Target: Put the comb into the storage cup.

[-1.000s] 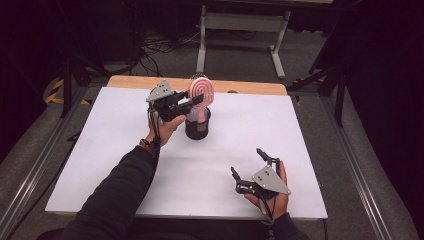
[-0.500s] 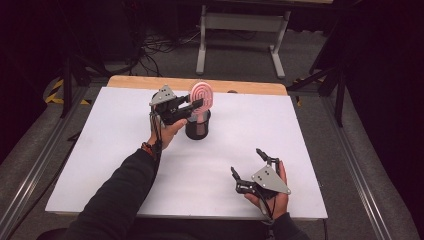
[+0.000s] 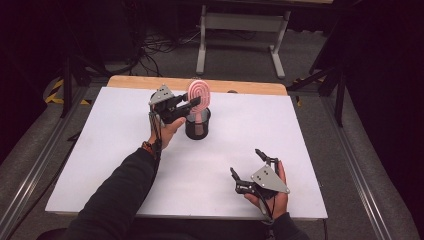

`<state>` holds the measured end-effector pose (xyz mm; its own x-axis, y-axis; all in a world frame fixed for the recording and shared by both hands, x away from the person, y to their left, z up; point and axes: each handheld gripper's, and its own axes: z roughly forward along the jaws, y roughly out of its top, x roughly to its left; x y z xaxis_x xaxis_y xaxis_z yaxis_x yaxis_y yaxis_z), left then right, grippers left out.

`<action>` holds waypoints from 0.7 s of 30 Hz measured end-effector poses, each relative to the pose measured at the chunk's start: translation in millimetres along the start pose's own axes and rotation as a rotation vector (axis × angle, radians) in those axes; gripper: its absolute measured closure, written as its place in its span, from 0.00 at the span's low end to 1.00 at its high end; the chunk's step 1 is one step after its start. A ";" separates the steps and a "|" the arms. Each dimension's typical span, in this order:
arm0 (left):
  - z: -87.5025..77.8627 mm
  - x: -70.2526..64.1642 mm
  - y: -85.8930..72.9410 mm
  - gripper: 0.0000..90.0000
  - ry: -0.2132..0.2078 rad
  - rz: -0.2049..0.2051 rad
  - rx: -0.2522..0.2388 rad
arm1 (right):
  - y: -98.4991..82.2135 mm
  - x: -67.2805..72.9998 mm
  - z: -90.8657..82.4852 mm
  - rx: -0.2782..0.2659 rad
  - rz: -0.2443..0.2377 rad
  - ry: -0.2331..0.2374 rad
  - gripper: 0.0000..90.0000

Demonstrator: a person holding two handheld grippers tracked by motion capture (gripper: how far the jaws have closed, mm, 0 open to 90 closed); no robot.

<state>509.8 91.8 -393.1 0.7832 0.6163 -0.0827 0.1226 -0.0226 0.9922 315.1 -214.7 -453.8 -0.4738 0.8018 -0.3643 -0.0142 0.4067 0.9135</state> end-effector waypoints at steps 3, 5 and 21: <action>0.2 2.5 5.6 0.67 0.021 0.006 -0.003 | 0.5 0.2 -0.9 -0.002 -0.001 -0.003 0.07; -2.1 2.0 10.6 0.66 0.028 0.021 -0.016 | 0.8 0.5 -1.5 -0.004 -0.001 -0.003 0.07; 0.3 2.2 22.5 0.54 0.049 0.061 0.013 | -0.3 -1.1 -0.6 0.007 0.001 0.000 0.07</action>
<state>514.5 92.4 -371.0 0.7585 0.6515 -0.0174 0.0839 -0.0710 0.9939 315.1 -215.9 -453.6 -0.4742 0.8019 -0.3635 -0.0076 0.4091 0.9124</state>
